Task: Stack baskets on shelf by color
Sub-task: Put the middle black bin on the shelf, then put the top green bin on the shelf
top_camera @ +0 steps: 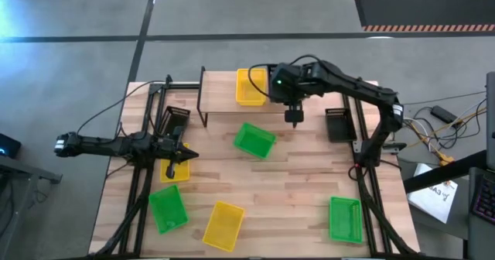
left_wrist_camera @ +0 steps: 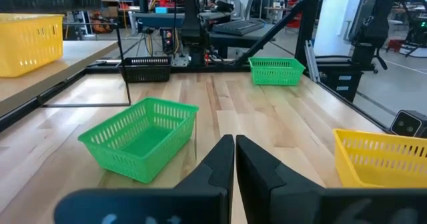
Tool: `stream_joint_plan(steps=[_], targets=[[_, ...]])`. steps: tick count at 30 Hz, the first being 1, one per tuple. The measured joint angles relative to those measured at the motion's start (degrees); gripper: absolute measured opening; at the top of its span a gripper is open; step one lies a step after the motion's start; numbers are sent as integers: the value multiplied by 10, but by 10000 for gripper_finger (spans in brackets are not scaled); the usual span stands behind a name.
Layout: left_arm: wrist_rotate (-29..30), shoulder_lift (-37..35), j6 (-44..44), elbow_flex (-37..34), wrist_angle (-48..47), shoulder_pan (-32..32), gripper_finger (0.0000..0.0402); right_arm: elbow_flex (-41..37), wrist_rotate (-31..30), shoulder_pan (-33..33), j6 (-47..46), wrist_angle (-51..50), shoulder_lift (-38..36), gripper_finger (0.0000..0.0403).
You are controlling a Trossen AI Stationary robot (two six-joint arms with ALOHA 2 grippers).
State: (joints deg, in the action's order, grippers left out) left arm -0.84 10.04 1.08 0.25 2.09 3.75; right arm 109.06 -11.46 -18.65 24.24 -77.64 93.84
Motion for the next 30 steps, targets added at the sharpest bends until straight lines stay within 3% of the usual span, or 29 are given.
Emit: stream_joint_plan(steps=[6, 14, 21, 27, 30], targets=[[0, 0, 0, 0, 0, 0, 0, -81, -1, -21, 11, 82, -3, 11], [0, 0, 0, 0, 0, 0, 0, -128, -5, -25, 4, 121, -2, 22], [0, 0, 0, 0, 0, 0, 0, -132, -6, -25, 4, 123, -4, 80], [0, 0, 0, 0, 0, 0, 0, -102, -5, -15, -19, 68, -34, 144], [0, 0, 0, 0, 0, 0, 0, -93, 33, 5, -22, 46, -54, 154]])
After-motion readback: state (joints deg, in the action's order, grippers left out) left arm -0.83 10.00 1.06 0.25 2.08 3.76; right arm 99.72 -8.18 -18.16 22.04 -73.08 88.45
